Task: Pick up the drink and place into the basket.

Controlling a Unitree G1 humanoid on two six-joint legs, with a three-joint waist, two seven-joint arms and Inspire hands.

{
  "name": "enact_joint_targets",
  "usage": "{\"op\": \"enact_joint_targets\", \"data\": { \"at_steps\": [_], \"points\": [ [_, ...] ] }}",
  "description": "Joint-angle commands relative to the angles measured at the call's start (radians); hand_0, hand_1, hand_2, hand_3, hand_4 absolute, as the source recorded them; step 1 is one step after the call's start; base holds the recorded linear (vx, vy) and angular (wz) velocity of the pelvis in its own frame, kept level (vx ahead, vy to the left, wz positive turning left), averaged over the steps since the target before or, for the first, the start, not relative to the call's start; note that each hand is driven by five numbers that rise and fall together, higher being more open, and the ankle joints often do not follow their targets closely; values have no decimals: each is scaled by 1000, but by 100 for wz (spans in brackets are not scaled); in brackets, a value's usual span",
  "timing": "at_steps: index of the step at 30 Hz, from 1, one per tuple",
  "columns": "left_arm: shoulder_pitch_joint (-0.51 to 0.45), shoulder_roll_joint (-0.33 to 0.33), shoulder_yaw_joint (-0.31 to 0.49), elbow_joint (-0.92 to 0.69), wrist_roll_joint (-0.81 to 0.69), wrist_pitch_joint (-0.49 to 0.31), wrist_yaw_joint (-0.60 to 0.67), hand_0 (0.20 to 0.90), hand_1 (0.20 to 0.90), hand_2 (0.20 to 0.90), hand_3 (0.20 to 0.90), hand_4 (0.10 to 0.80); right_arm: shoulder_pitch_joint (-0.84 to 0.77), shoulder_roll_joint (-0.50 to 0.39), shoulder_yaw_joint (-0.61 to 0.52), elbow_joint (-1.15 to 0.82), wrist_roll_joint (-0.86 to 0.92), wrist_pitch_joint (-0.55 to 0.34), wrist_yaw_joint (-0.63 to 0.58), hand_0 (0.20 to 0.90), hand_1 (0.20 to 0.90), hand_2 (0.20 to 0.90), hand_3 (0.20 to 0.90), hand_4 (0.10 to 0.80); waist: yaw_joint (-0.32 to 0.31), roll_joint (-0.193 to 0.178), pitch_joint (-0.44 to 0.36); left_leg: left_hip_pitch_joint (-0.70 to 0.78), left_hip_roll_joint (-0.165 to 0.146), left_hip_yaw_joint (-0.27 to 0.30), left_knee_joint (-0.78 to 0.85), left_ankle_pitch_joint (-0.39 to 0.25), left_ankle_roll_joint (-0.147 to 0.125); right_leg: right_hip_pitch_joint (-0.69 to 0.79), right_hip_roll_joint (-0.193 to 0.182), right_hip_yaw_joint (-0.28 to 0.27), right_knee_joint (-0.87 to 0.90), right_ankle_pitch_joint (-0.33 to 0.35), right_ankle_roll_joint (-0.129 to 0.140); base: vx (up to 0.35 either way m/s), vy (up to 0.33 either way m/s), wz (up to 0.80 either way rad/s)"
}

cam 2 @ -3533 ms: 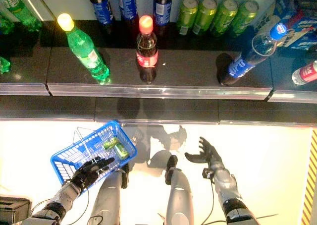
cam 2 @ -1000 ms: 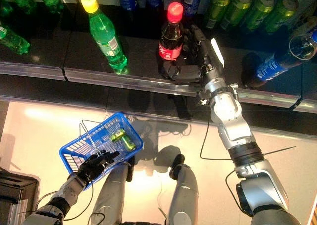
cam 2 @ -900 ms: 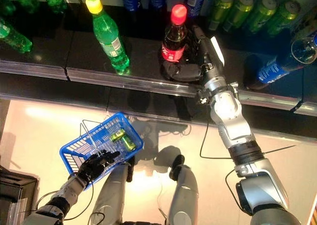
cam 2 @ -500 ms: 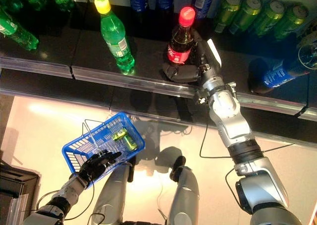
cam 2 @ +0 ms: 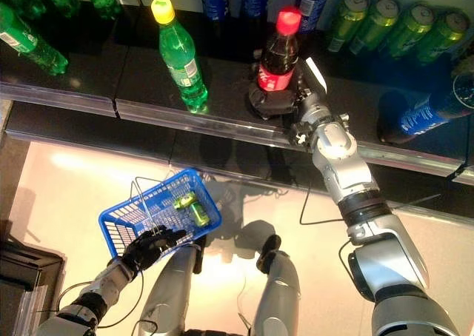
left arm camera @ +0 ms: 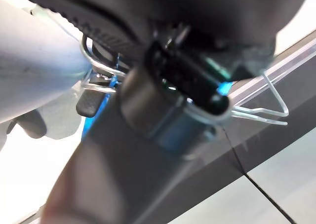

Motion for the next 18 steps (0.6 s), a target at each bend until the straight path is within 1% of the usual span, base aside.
{"op": "enact_joint_targets", "data": {
  "at_steps": [1,18],
  "points": [
    [83,0,-70,-42,23,1,-55,300,300,300,200,100,-169,-36,-16,-24,35,-93,-9,300,300,300,200,100,36,35,-62,70,9,-30,-61,20,27,-20,-34,48,-63,132,84,-10,6,5],
    [74,-1,-73,-43,21,-9,-55,300,300,300,200,100,-153,-27,-31,-57,25,-109,-35,300,300,300,200,100,29,32,-59,83,6,-24,-81,25,35,-6,-27,41,-92,146,85,0,0,0]
  ]
}}
